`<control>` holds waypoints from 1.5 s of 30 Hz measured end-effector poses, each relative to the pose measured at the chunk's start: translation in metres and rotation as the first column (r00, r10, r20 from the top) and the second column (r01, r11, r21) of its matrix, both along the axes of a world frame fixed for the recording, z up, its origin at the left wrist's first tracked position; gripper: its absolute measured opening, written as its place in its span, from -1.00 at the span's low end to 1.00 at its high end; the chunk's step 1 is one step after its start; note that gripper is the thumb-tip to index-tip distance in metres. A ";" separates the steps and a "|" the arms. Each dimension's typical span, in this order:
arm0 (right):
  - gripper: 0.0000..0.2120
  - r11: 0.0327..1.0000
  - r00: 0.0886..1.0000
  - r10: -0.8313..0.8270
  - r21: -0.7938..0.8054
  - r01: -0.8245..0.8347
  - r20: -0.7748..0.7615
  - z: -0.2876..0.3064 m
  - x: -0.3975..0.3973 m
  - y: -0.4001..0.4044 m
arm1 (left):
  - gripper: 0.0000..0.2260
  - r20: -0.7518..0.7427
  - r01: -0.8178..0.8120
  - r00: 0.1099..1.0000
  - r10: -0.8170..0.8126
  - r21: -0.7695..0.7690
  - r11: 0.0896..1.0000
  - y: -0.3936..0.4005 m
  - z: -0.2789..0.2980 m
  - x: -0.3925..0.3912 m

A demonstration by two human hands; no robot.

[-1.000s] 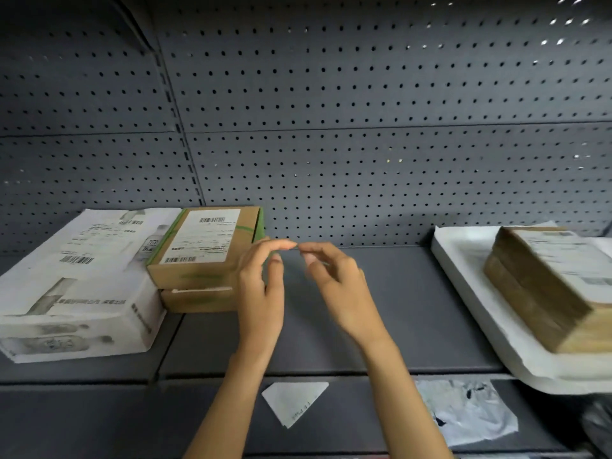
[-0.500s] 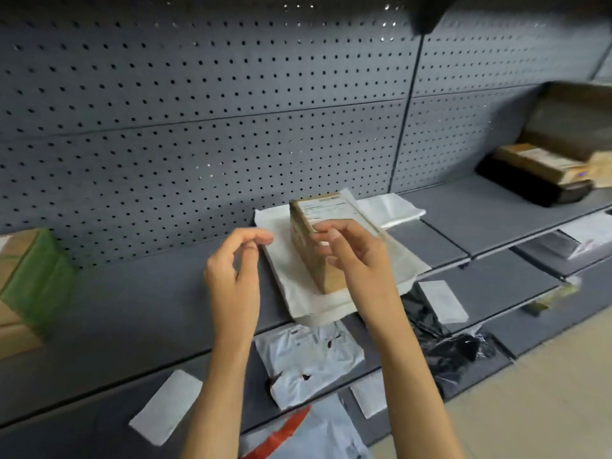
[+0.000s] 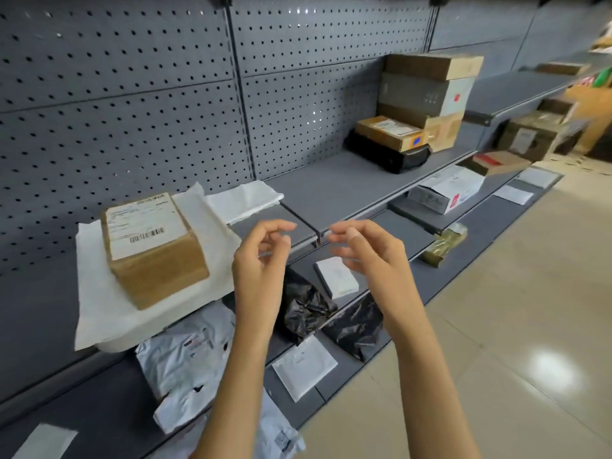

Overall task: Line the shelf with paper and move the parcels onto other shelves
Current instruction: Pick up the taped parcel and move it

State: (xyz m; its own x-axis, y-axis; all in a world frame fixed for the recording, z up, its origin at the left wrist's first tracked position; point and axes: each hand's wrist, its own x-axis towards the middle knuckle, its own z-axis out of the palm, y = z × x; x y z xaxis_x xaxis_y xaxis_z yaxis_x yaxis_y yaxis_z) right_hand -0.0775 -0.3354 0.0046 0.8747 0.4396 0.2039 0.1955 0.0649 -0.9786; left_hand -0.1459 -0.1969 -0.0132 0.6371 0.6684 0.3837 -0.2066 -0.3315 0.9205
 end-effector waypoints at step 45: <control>-0.64 0.979 0.995 -0.021 -0.202 0.002 -0.095 -0.034 0.547 -0.052 | -0.35 -0.170 0.049 0.976 -0.139 -0.449 0.892 -0.058 -0.037 0.520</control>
State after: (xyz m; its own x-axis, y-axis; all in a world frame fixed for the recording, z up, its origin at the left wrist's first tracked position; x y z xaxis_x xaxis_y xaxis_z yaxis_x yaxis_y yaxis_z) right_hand 0.4693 -0.3875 -0.0291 0.8912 0.4529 0.0266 0.0991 -0.1371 -0.9856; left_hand 0.3745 -0.2545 -0.0499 0.7366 0.6725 -0.0719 -0.0209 0.1289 0.9914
